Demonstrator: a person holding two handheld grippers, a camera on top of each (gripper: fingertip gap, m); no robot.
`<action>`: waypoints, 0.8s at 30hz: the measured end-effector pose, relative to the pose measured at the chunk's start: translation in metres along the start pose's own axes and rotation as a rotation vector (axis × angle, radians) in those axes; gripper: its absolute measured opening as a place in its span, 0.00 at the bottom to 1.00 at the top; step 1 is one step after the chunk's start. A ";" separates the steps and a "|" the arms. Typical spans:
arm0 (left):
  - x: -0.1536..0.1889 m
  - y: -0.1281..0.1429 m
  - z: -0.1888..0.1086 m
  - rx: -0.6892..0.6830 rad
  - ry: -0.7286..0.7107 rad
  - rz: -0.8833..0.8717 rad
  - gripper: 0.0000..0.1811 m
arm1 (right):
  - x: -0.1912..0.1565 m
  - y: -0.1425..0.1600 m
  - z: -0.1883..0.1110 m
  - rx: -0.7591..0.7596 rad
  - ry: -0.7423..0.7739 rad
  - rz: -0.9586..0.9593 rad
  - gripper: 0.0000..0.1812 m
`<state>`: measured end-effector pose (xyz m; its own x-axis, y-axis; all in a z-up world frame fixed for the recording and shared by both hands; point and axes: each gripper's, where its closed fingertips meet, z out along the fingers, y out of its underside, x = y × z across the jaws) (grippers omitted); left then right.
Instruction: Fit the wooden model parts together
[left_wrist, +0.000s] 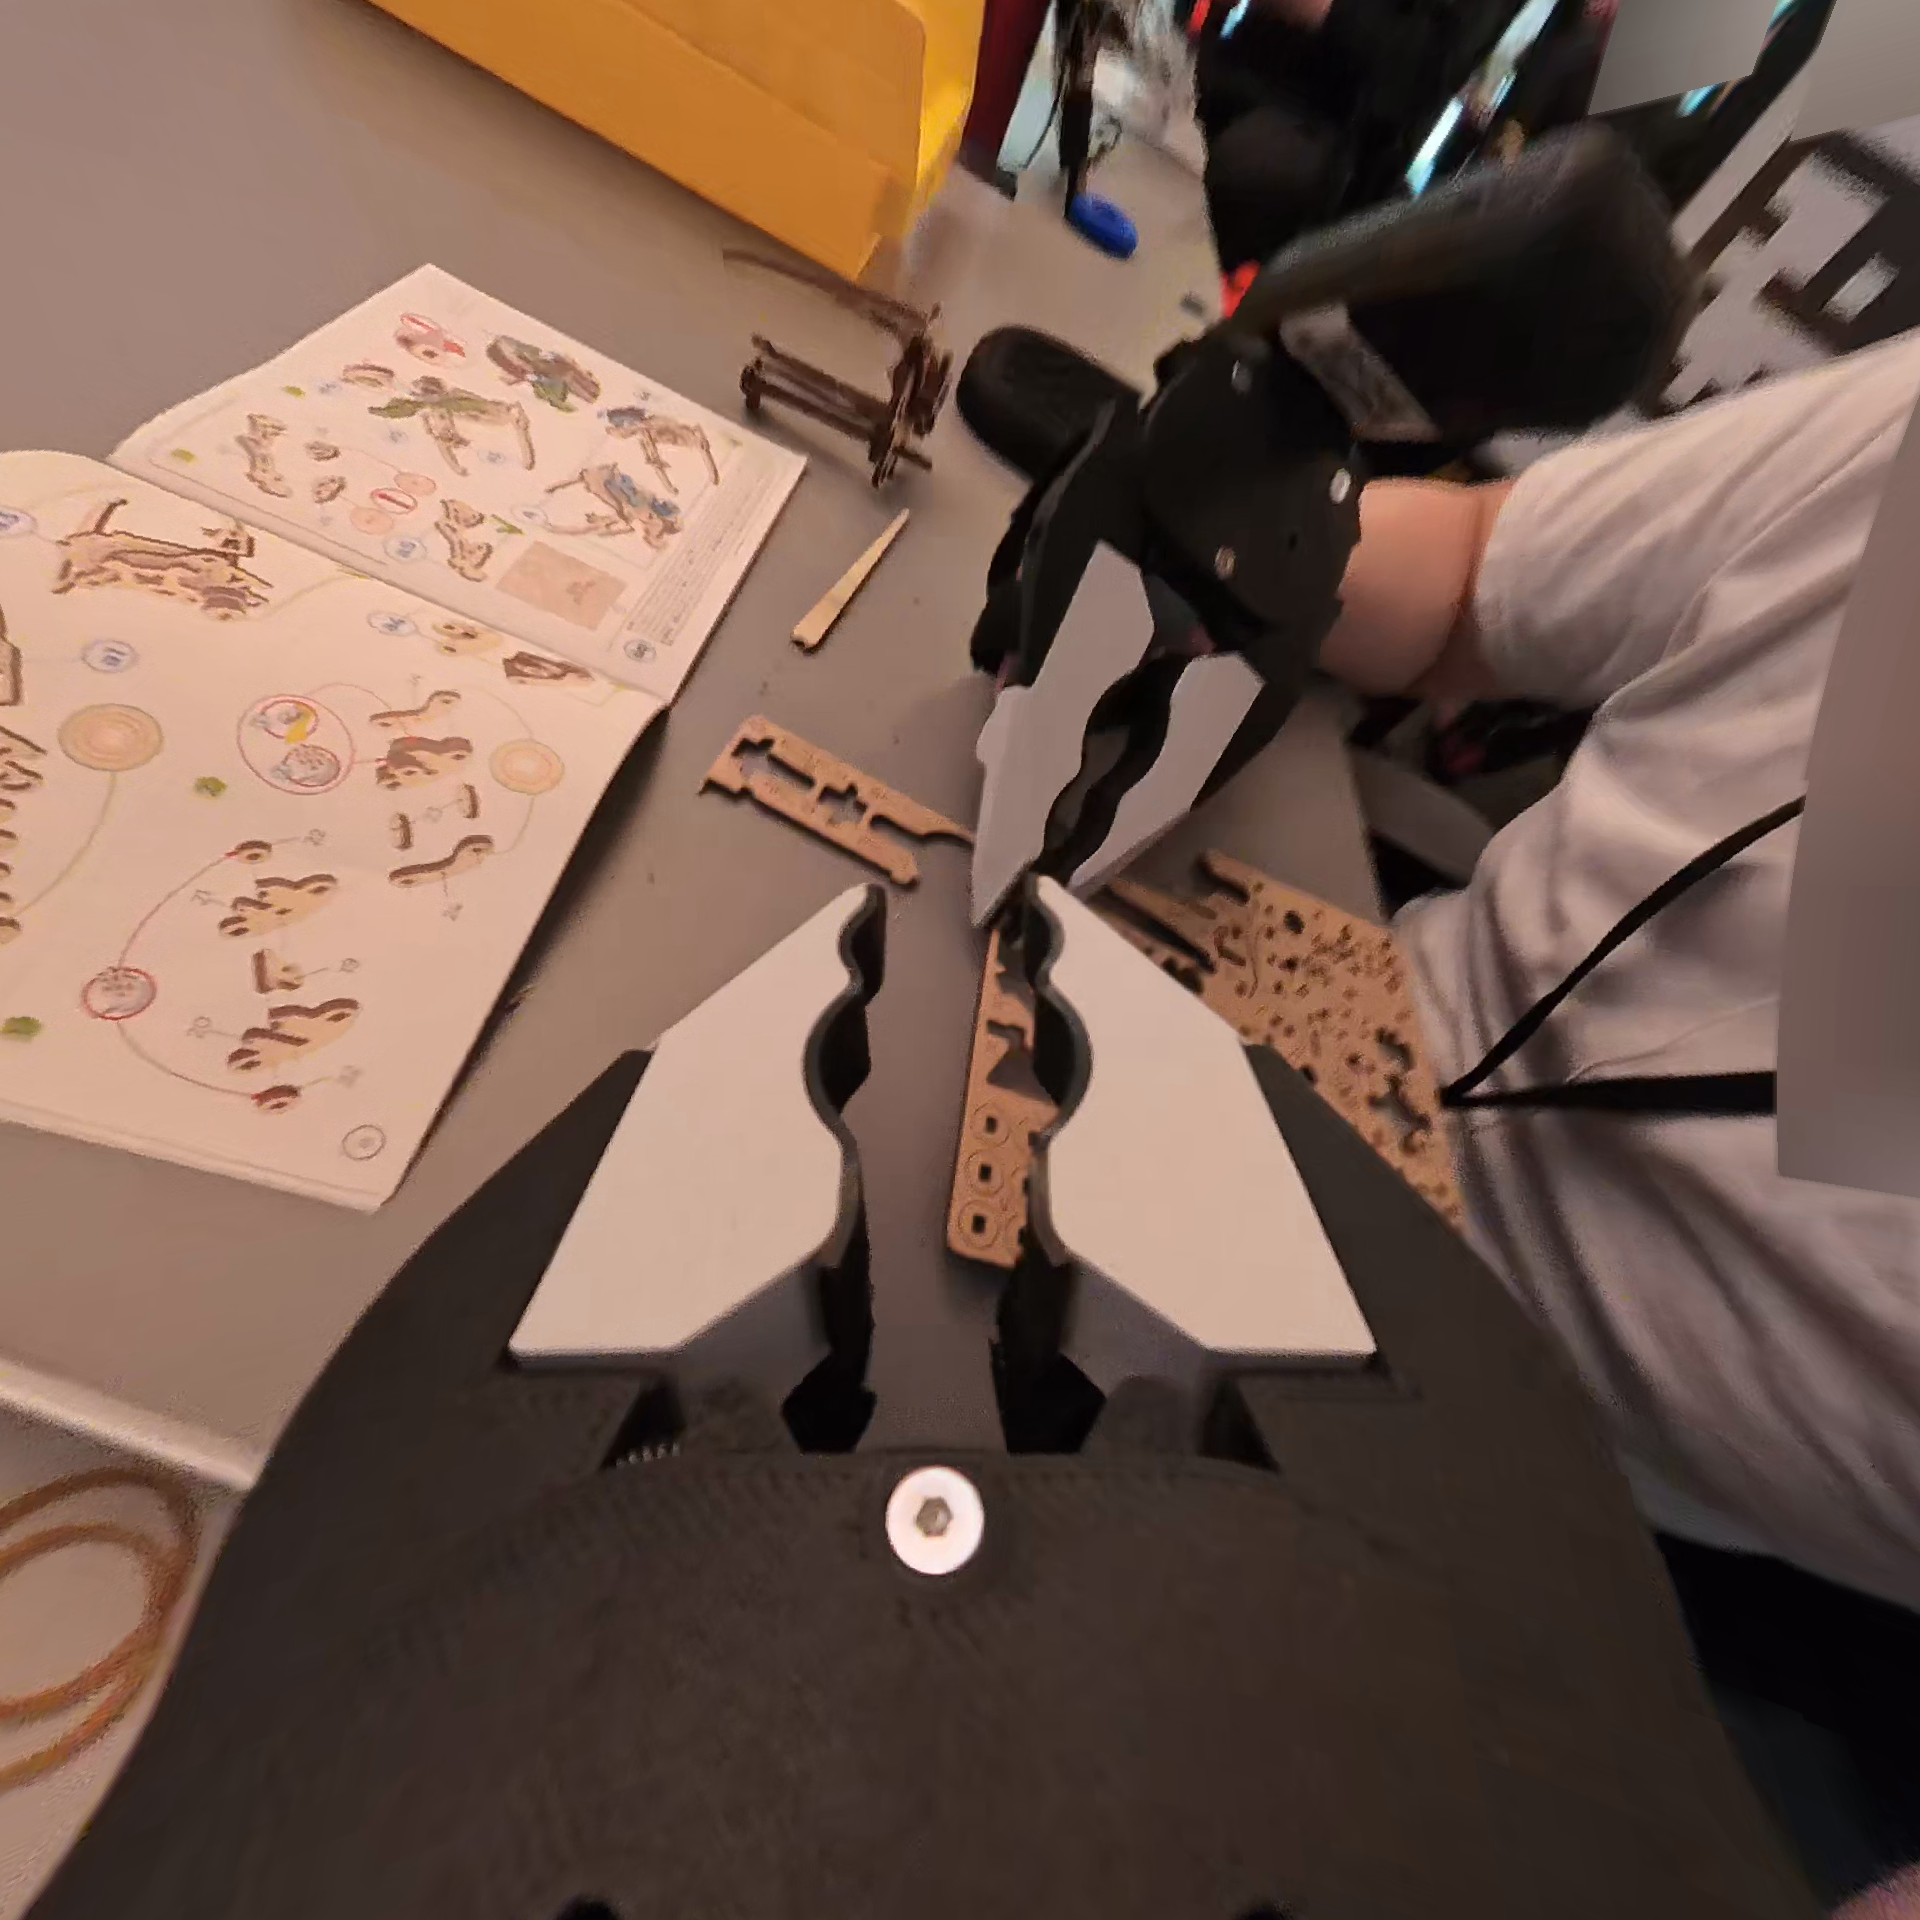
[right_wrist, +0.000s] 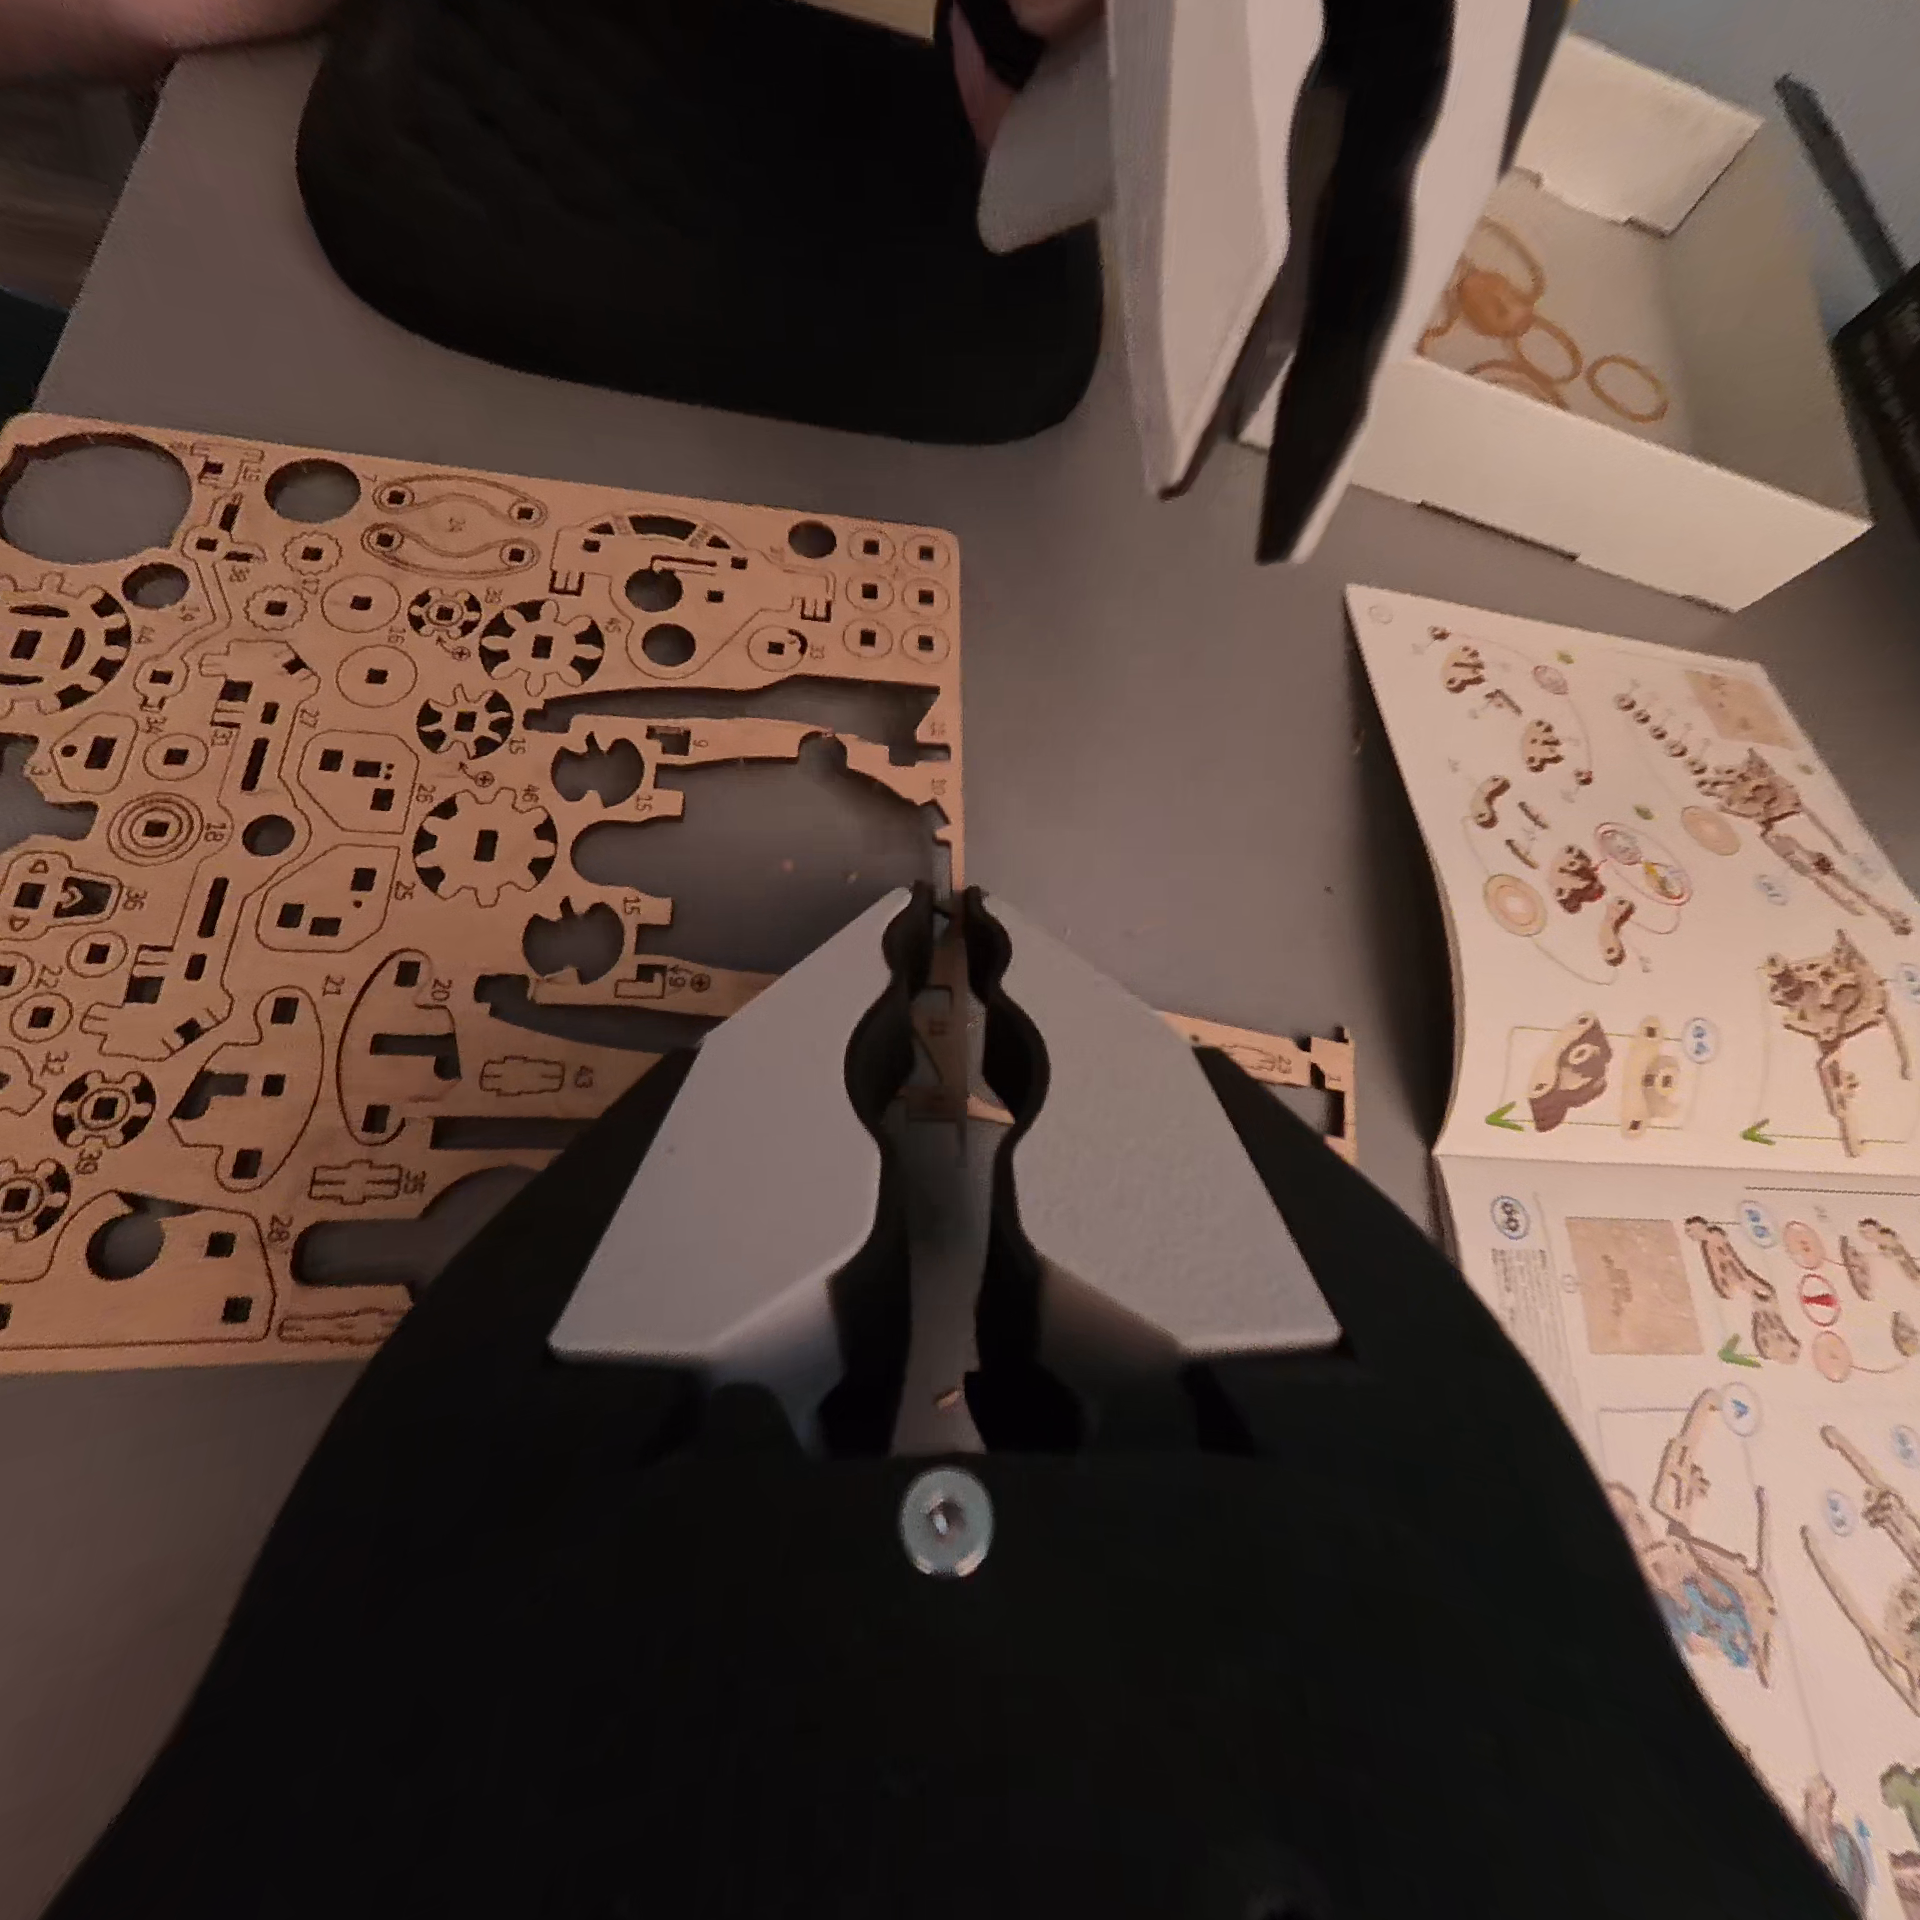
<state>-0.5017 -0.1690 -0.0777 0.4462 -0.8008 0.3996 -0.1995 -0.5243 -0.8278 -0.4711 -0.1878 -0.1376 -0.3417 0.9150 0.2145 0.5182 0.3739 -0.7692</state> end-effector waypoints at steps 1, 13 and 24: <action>0.002 -0.003 0.000 0.020 0.022 -0.033 0.14 | 0.001 -0.002 -0.002 0.010 0.014 -0.005 0.02; -0.014 -0.009 -0.014 0.066 -0.055 -0.182 0.28 | 0.031 -0.018 -0.032 0.094 0.205 -0.067 0.02; -0.018 0.006 -0.012 0.017 -0.002 -0.305 0.27 | 0.046 -0.024 -0.051 0.132 0.302 -0.088 0.02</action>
<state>-0.5216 -0.1617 -0.0853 0.4852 -0.6061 0.6302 -0.0408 -0.7357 -0.6761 -0.4591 -0.1470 -0.0787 -0.1229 0.8910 0.4370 0.3840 0.4488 -0.8069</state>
